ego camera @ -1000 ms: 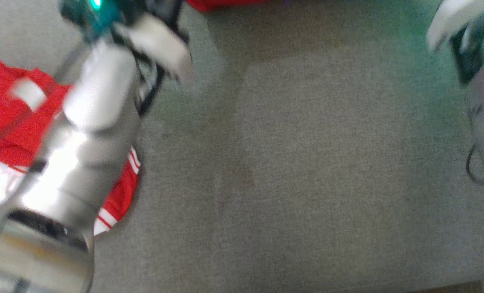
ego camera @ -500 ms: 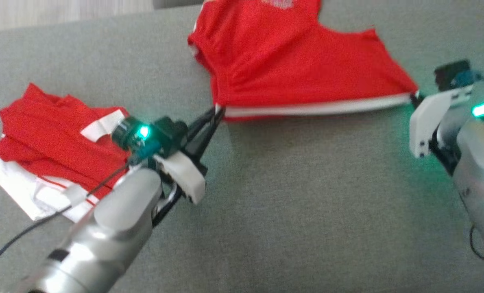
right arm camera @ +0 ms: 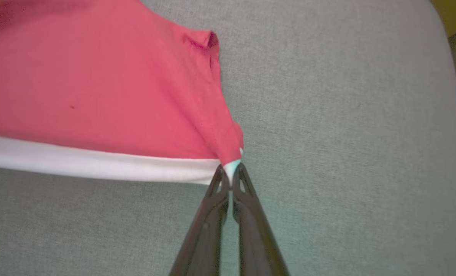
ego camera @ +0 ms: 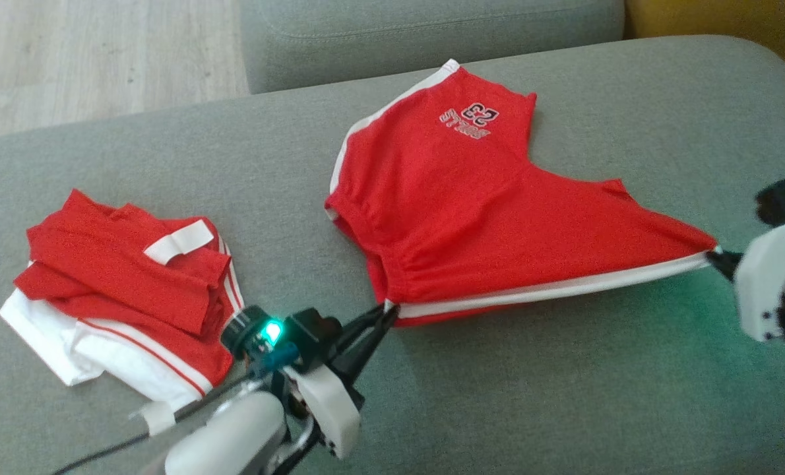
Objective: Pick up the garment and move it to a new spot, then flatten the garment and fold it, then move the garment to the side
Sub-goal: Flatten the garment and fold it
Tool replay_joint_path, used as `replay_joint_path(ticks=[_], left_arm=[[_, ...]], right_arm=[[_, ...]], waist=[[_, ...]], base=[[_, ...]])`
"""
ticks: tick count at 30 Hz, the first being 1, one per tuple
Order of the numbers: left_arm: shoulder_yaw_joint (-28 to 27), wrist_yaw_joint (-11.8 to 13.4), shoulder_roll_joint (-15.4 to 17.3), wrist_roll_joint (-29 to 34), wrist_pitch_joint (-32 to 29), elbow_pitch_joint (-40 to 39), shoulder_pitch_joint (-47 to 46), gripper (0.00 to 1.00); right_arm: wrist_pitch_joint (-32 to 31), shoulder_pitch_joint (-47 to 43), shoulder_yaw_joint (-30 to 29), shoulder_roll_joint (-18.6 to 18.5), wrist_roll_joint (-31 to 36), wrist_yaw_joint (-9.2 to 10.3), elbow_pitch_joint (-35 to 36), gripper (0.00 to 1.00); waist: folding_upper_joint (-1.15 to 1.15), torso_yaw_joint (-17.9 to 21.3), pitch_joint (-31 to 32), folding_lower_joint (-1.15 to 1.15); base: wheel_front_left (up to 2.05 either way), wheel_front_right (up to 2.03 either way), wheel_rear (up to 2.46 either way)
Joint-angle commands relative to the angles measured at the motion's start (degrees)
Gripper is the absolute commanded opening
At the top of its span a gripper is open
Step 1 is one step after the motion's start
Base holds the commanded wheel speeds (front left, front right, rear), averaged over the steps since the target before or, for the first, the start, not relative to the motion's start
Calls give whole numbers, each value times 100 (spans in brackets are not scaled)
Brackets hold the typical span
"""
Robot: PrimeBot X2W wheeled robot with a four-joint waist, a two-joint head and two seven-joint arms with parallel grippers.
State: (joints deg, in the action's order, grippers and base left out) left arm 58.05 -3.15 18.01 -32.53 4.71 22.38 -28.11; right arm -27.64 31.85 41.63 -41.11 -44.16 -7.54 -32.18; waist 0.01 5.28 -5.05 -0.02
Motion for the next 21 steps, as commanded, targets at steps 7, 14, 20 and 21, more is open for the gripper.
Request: replay_joint_path(ticks=[7,14,20,21], left_arm=[[-472,812,424,251,108,-997,-230,0],[-777,1105,300,368,115,-970,-849,0],[-855,1047,-28,346,89,-542,-1413,0],[-855,1030,-92,339,88,-459,-1491,0]], right_arm=[[54,-208,-1077,-486,-6,5,1038,0],[155,362,-1914,175,819,5,1254,0],[424,1216,-2023,703,1608,5,789,0],[464,1365,-2020,787,1694,5,658,0]], waist=[[-1,-83,-360,2],[-1,-357,-843,2],[-1,-698,-1190,2],[-1,-757,-1244,2]], base=[[0,0,0],[0,0,0],[0,0,0],[0,0,0]])
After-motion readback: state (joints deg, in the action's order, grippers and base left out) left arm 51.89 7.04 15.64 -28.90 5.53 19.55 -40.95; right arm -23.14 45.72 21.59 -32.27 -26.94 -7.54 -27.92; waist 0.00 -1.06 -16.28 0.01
